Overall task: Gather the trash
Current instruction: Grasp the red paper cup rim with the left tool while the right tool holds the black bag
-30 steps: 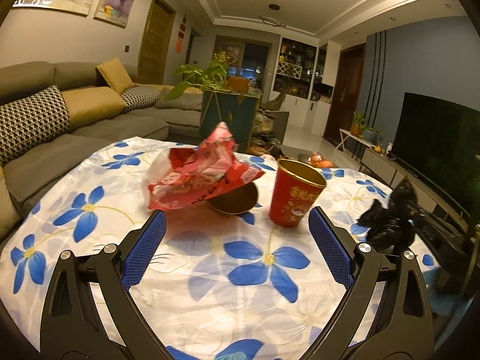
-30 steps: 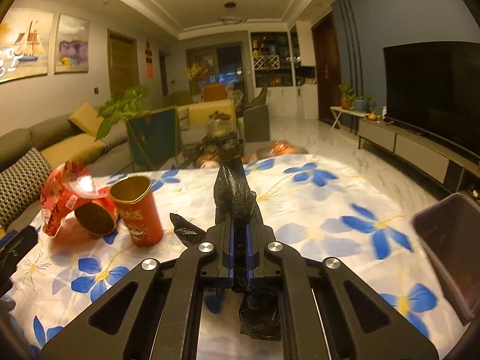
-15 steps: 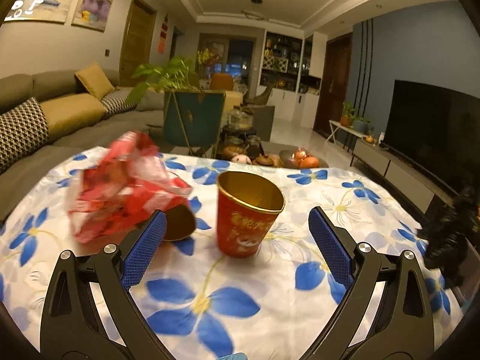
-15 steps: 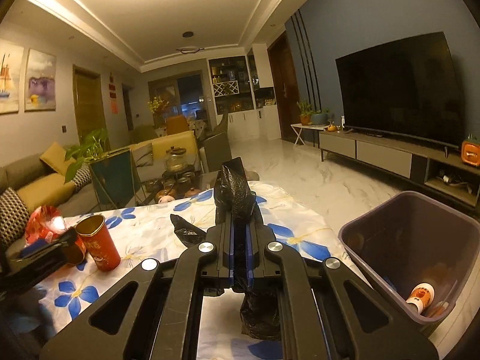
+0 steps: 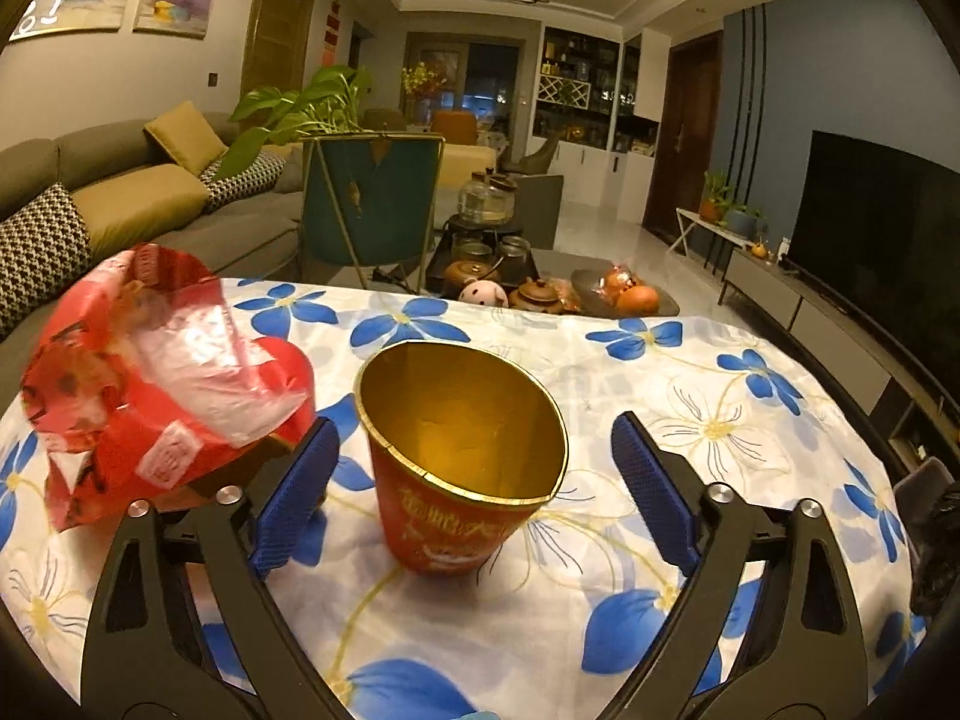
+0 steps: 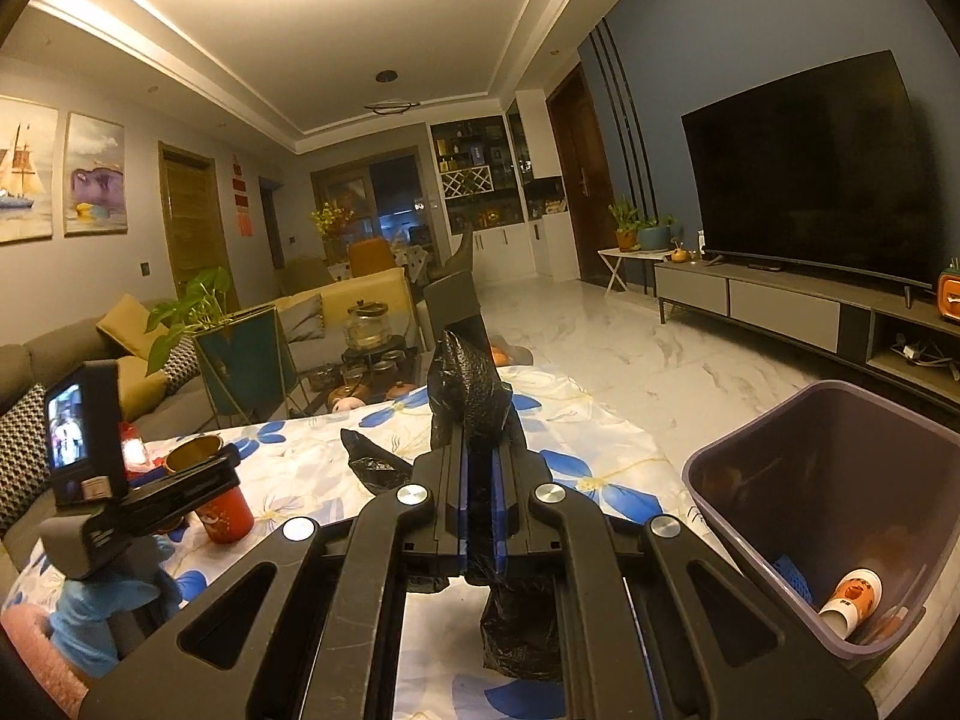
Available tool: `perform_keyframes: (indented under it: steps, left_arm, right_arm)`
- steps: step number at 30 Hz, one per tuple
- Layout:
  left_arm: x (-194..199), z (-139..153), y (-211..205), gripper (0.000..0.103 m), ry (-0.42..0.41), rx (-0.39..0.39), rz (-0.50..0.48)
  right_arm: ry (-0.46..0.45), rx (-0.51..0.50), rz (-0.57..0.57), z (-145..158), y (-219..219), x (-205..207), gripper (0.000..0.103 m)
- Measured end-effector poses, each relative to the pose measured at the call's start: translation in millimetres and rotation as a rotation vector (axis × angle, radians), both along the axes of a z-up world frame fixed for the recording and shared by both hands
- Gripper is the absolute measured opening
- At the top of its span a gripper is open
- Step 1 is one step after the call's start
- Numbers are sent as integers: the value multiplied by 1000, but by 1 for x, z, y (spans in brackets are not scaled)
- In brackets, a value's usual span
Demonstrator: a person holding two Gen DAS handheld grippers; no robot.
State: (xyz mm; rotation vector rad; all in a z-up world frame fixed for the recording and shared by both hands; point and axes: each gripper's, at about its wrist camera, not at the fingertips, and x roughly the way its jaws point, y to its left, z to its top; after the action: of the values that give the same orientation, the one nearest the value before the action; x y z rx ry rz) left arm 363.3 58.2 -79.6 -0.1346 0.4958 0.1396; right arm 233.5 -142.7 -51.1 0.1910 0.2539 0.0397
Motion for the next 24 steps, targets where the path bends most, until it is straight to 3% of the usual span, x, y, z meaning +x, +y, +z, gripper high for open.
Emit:
perform_keyframes:
  steps: [6,12,24]
  left_arm:
    - [13,-7,2,63,50,-27,-11]
    - [12,-8,6,57,45,-54,-19]
    - [-15,6,-16,53,-15,8,-75]
  right_arm:
    - [3,7,6,0,0,1,7]
    - [4,13,14,0,-5,-2,7]
    - [-3,2,5,5,-9,-8,7]
